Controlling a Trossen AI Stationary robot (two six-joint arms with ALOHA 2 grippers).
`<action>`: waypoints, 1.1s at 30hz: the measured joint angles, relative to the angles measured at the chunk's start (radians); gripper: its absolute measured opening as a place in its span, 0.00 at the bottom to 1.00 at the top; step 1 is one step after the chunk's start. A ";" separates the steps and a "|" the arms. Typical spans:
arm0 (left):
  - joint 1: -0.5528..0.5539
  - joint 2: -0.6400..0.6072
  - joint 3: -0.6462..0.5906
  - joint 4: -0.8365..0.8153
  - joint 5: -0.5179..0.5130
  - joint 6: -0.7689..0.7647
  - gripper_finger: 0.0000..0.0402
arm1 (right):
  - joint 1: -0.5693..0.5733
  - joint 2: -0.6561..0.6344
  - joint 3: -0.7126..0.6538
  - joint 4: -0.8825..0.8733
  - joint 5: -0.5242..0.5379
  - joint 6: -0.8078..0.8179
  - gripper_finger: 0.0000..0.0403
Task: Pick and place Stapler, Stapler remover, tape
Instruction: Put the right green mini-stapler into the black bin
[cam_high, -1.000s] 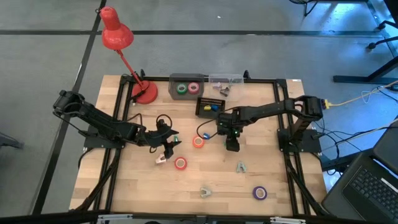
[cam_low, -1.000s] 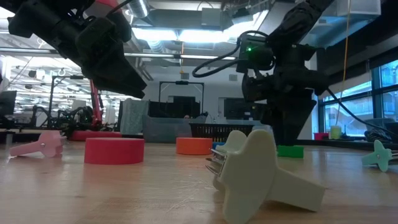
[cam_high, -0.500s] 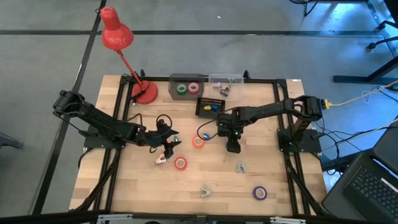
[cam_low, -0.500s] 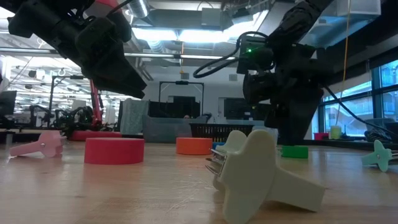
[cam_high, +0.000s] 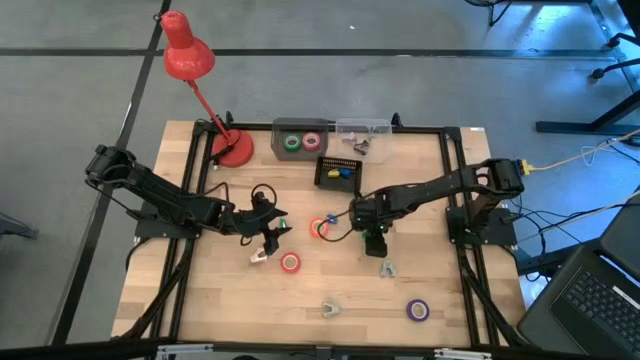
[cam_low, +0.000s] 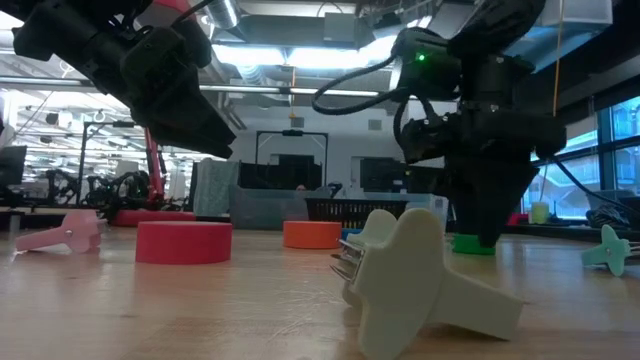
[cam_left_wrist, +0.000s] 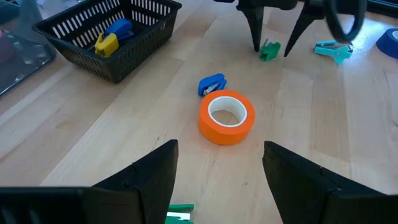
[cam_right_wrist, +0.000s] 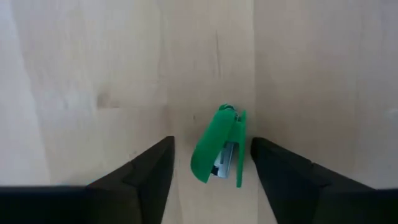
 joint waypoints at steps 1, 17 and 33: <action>0.000 0.000 0.000 0.000 0.000 0.000 0.56 | 0.003 0.000 0.000 0.000 0.008 0.002 0.52; 0.000 0.000 0.000 0.000 -0.001 0.001 0.56 | 0.002 -0.052 0.105 -0.089 0.094 -0.100 0.14; 0.000 0.000 0.000 0.002 -0.015 0.012 0.56 | -0.291 -0.054 0.312 0.110 0.252 -0.371 0.14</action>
